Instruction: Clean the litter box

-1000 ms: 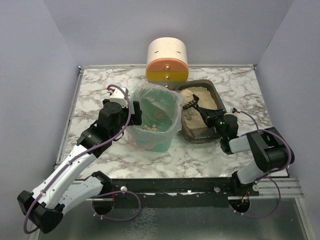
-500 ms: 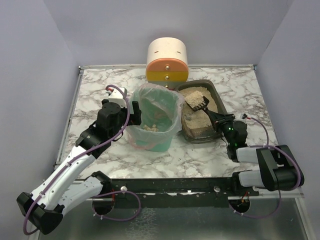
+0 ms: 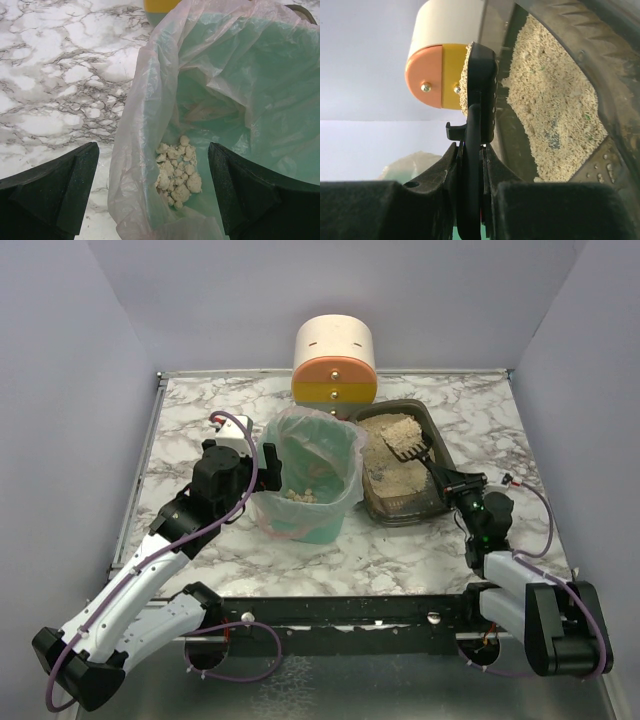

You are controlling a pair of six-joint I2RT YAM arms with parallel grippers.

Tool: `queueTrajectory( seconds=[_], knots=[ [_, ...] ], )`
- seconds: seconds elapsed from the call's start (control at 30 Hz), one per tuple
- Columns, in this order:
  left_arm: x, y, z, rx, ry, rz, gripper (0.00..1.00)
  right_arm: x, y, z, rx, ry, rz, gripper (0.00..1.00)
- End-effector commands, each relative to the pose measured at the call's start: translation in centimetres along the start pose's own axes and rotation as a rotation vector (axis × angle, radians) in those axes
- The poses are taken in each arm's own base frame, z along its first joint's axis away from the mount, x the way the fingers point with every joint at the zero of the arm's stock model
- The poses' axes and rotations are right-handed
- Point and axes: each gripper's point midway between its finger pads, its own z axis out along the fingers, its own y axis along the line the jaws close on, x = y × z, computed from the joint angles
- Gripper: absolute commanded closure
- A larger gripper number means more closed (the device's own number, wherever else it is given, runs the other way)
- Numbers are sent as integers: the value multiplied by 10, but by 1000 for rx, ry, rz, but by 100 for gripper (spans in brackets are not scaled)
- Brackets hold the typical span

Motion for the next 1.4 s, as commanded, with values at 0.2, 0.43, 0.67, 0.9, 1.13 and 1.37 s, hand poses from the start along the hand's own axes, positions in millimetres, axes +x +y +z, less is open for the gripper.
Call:
queueTrajectory(
  seconds=[0.2,0.43,0.67,0.9,1.13,1.37],
  knots=[
    [-2,0,-2,10,-15,-7,1,7,35,-9,-105,123,-6,100],
    [-2,0,-3,12,-16,-7,1,2,35,-16,-111,119,10,99],
    [-2,0,-3,13,-17,-10,1,-11,35,-18,-114,73,56,99],
    [-4,1,-5,9,-25,-12,1,-10,35,-20,-82,72,67,100],
    [-4,0,-5,13,-23,-13,1,-21,42,-16,-42,37,37,100],
    [-5,0,-7,13,-29,-13,1,-19,45,-12,-56,61,93,100]
  ],
)
